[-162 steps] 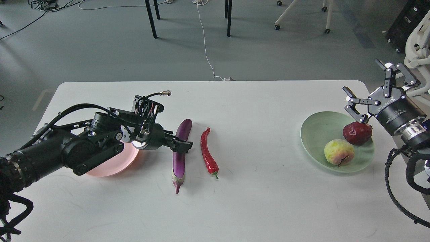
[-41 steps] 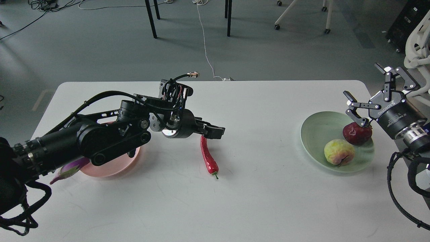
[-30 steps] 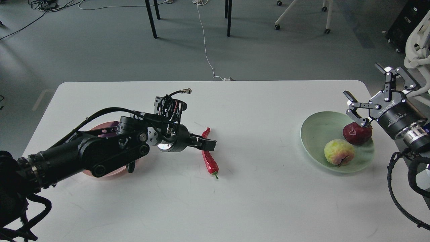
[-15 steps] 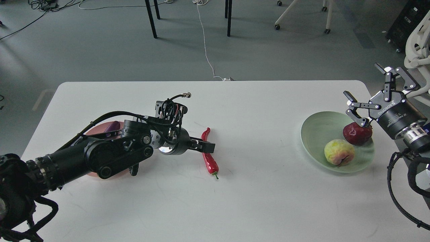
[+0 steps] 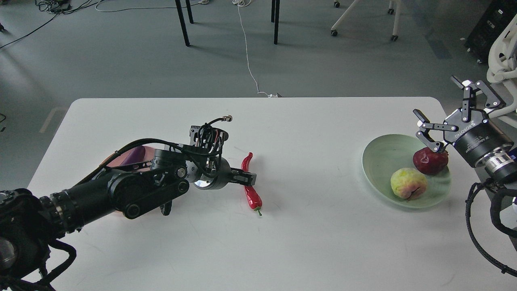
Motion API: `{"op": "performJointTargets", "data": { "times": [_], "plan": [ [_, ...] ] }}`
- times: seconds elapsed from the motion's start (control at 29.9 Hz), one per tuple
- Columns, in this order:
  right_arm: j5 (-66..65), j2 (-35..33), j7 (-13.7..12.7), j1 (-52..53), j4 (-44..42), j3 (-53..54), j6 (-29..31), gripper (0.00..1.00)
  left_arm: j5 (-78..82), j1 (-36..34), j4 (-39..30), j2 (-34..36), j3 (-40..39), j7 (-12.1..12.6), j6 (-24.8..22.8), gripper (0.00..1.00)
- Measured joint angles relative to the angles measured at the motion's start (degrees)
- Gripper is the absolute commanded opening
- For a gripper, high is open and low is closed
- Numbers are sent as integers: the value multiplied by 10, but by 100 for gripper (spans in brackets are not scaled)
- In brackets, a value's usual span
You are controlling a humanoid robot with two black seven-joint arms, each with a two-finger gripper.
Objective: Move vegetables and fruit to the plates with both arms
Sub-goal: 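Grasp the red chili with the left gripper and carry it to the pink plate, then release the chili and raise the left gripper away from the plate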
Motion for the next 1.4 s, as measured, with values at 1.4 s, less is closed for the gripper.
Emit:
{"op": "performJointTargets", "data": {
  "times": [1.4],
  "plan": [
    [-10, 5, 0, -2, 0, 0, -1, 99, 98, -29, -179, 323, 52, -100, -1, 15]
  ]
}}
